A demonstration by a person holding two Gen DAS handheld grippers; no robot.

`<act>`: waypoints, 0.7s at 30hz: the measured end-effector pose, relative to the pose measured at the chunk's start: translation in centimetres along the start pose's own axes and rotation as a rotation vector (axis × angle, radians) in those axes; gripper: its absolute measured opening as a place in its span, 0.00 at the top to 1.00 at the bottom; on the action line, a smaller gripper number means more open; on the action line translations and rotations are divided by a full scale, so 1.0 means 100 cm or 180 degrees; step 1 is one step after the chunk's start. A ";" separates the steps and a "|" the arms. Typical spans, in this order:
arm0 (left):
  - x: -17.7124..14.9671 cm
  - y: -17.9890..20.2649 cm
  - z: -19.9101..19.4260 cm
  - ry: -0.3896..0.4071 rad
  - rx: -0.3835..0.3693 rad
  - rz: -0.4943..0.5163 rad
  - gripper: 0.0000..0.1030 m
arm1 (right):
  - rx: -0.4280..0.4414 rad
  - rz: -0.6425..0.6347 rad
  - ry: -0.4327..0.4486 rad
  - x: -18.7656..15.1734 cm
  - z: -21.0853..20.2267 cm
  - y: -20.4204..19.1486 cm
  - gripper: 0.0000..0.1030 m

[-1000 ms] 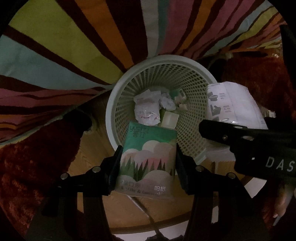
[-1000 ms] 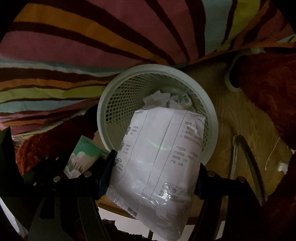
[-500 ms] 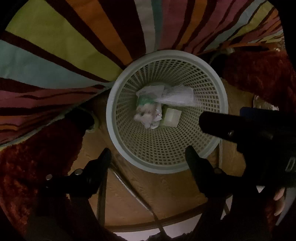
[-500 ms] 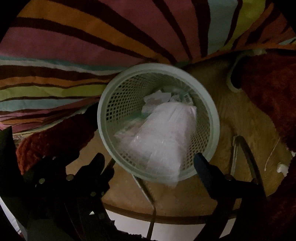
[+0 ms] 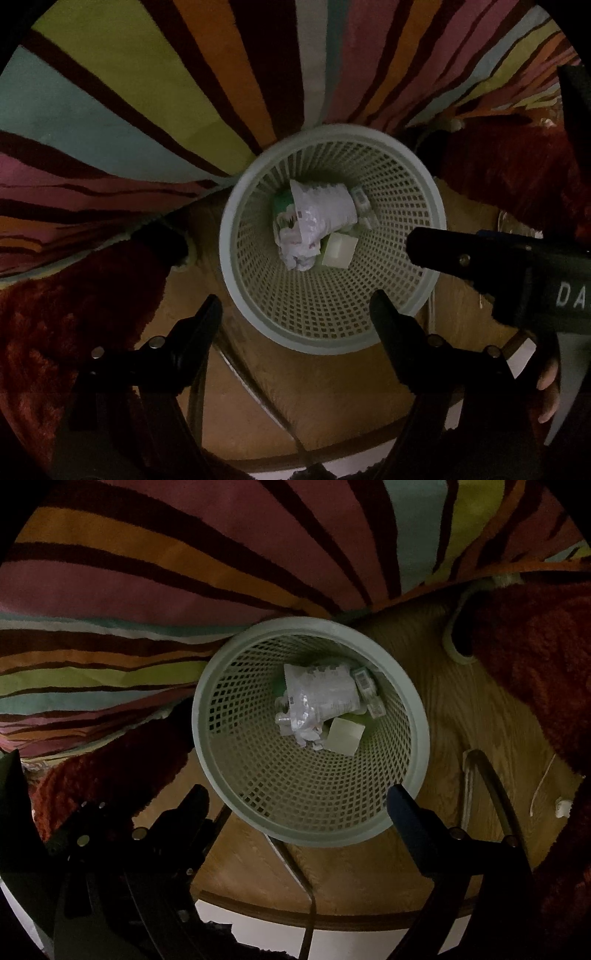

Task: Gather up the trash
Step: 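Move both open tools back up over the bed toward the two boxes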

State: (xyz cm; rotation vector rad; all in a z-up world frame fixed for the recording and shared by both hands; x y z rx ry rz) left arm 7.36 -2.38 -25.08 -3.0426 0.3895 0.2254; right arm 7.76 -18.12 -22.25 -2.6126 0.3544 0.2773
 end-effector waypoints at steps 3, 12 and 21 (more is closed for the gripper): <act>-0.002 -0.002 -0.014 0.0195 0.0018 -0.0039 0.22 | 0.0043 -0.0017 0.0129 -0.002 -0.009 0.000 0.10; -0.006 -0.004 -0.066 0.0974 0.0137 -0.0147 0.22 | 0.0181 -0.0316 0.0655 -0.009 -0.041 -0.013 0.10; -0.010 -0.001 -0.101 0.1519 0.0199 -0.0158 0.22 | 0.0318 -0.0491 0.1159 -0.011 -0.072 -0.023 0.08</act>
Point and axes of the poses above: each gripper's, at about its wrist camera, not at the fingertips, and z roughly the way its jaws point, y to its right, x to its top, the point moved 2 cm from there along z, roughly the way its jaws point, and after that the axes turned 7 degrees about x, right-handed, at the moved point
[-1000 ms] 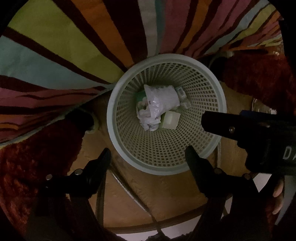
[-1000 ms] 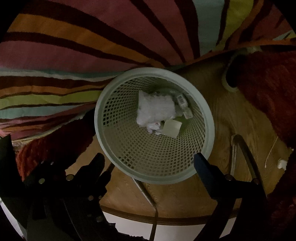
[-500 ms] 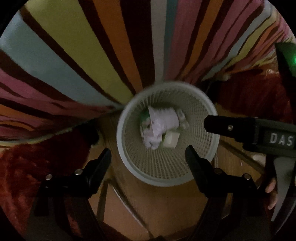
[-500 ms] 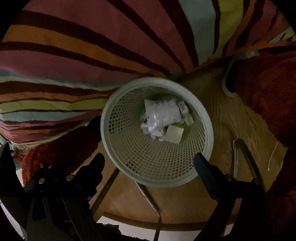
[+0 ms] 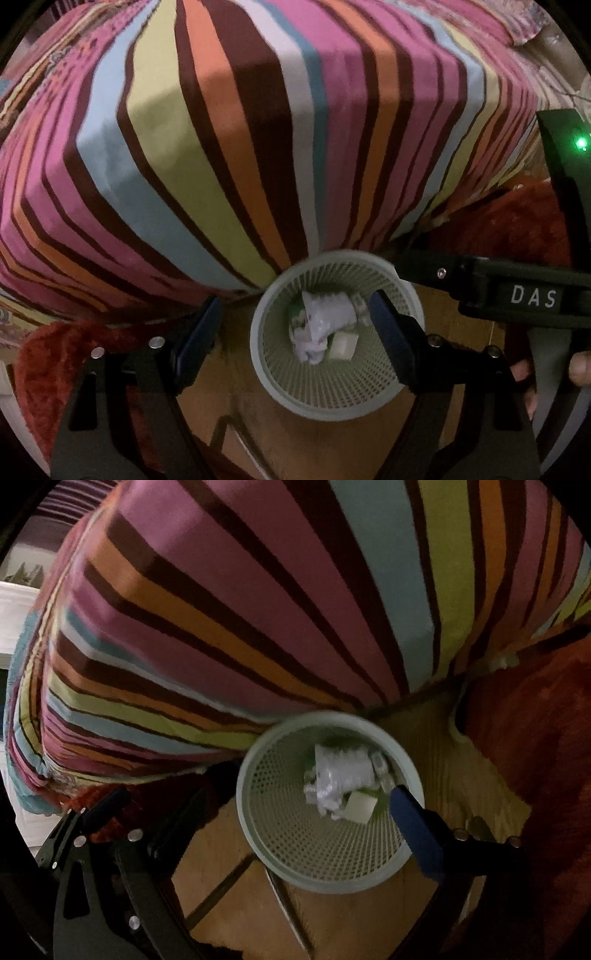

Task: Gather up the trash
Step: 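Move both open tools back up over the bed toward the two boxes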

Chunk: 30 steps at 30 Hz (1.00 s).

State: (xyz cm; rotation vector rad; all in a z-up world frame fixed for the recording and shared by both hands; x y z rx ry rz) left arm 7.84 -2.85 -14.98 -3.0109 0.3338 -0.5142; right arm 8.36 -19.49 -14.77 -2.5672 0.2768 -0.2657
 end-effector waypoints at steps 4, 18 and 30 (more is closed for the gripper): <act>0.004 -0.006 -0.018 0.0242 0.0001 -0.0135 0.22 | 0.0103 -0.0103 0.0380 0.003 -0.024 -0.008 0.08; 0.019 -0.028 -0.075 0.1236 0.0098 -0.0432 0.22 | 0.0024 -0.1336 0.2107 0.005 -0.113 -0.064 0.08; 0.054 -0.049 -0.081 0.1414 0.0176 -0.0478 0.22 | -0.0268 -0.1723 0.2020 0.034 -0.110 -0.098 0.08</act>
Point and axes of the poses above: each gripper's, at about its wrist camera, not at the fingertips, and z roughly the way its jaws point, y to its right, x to its top, the point moved 2 cm from there along z, roughly the way its jaws point, and after that the axes turned 7 degrees about x, right-handed, at the moved point
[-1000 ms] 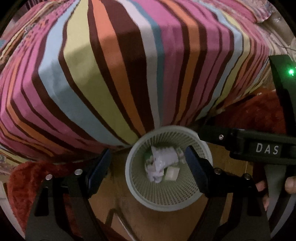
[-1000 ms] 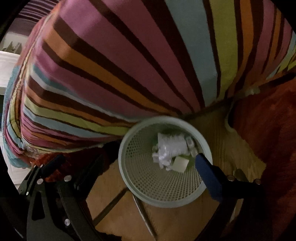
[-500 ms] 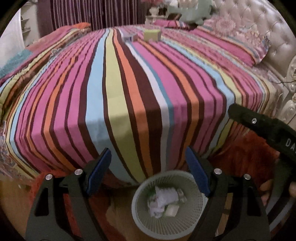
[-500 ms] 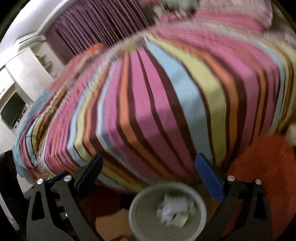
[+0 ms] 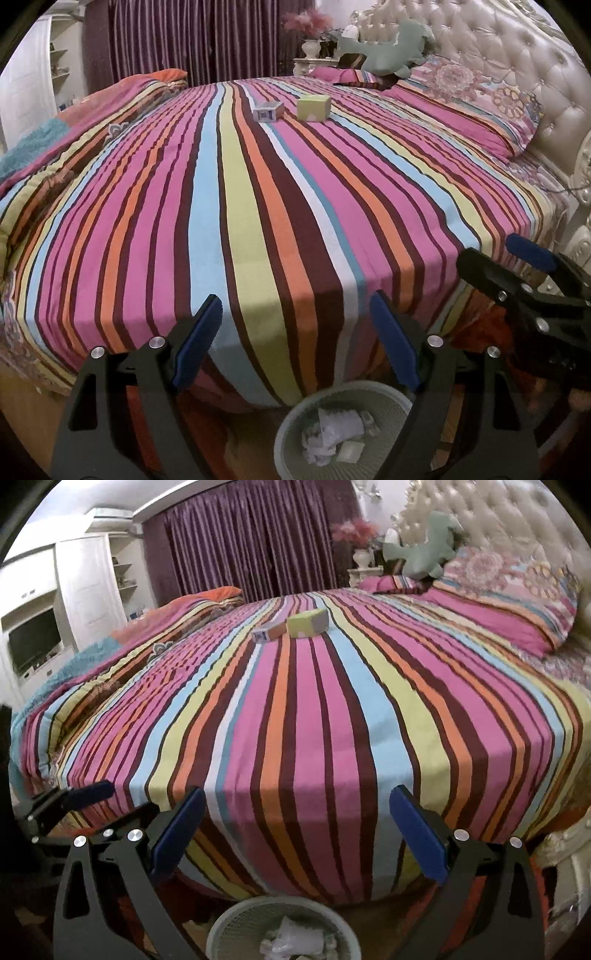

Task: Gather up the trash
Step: 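Move both open tools back up over the bed toward the two boxes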

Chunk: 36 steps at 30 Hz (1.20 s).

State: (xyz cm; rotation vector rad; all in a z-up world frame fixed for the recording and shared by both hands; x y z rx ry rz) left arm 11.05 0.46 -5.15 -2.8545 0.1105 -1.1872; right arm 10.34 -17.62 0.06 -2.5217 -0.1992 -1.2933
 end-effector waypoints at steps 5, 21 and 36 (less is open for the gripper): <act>0.023 -0.014 0.016 -0.0007 -0.0049 -0.0174 0.22 | -0.0016 -0.0045 0.0017 0.010 0.018 -0.002 0.08; 0.104 -0.038 0.084 0.0008 -0.0170 -0.0386 0.22 | -0.0151 0.0102 0.0012 0.064 0.069 0.013 0.08; 0.209 -0.056 0.182 -0.0111 -0.0334 -0.0334 0.22 | -0.0199 0.0011 -0.0047 0.115 0.151 0.013 0.08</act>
Point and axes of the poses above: each gripper's, at about its wrist camera, not at the fingertips, and z roughly the way its jaws point, y to its right, x to its top, the point moved 2 cm from there along z, roughly the way its jaws point, and after that the axes turned 7 degrees about x, right-handed, at the moved point
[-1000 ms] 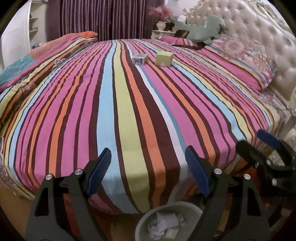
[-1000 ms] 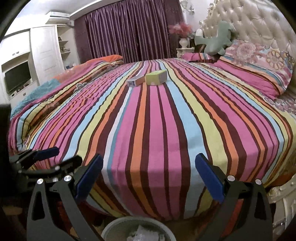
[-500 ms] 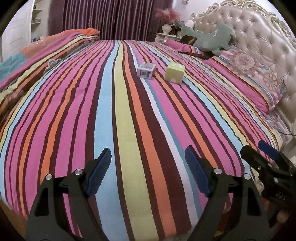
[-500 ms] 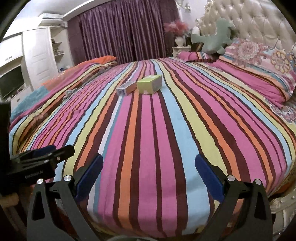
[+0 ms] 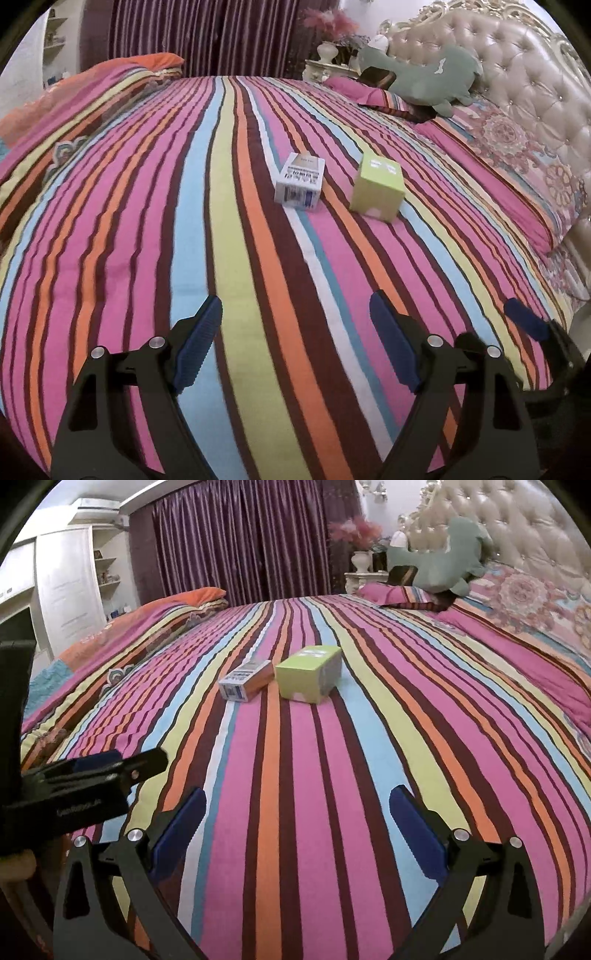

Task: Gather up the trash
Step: 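Move both open tools back up over the bed toward the two boxes, then grasp the white COSNORI box with the left tool while the right tool grasps the green box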

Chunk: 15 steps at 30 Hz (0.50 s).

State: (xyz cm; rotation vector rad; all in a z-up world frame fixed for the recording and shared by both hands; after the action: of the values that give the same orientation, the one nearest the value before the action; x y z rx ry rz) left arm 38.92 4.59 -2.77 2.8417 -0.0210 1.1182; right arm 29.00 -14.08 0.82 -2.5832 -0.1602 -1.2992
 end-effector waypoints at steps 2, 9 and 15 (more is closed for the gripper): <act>0.010 0.000 0.011 -0.0026 -0.0024 -0.0001 0.22 | 0.0005 0.0007 -0.0016 0.007 0.008 0.000 0.08; 0.039 0.004 0.045 -0.0100 -0.0127 0.0036 0.22 | -0.0030 -0.0042 -0.0094 0.028 0.041 0.004 0.08; 0.065 0.002 0.082 -0.0233 -0.0161 -0.0013 0.22 | -0.0074 0.0025 -0.0220 0.042 0.070 0.010 0.08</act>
State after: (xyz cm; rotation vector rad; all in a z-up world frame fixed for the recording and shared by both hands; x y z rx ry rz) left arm 49.22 3.77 -4.32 2.8350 -0.0477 0.9978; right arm 37.14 -13.26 0.07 -2.6472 -0.1480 -1.2169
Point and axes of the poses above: each gripper's, at about its wrist camera, not at the fingertips, and z roughly the way its jaws point, y to its right, x to its top, the point moved 2 cm from there along z, roughly the way its jaws point, and after that the axes turned 7 degrees about x, right-handed, at the moved point
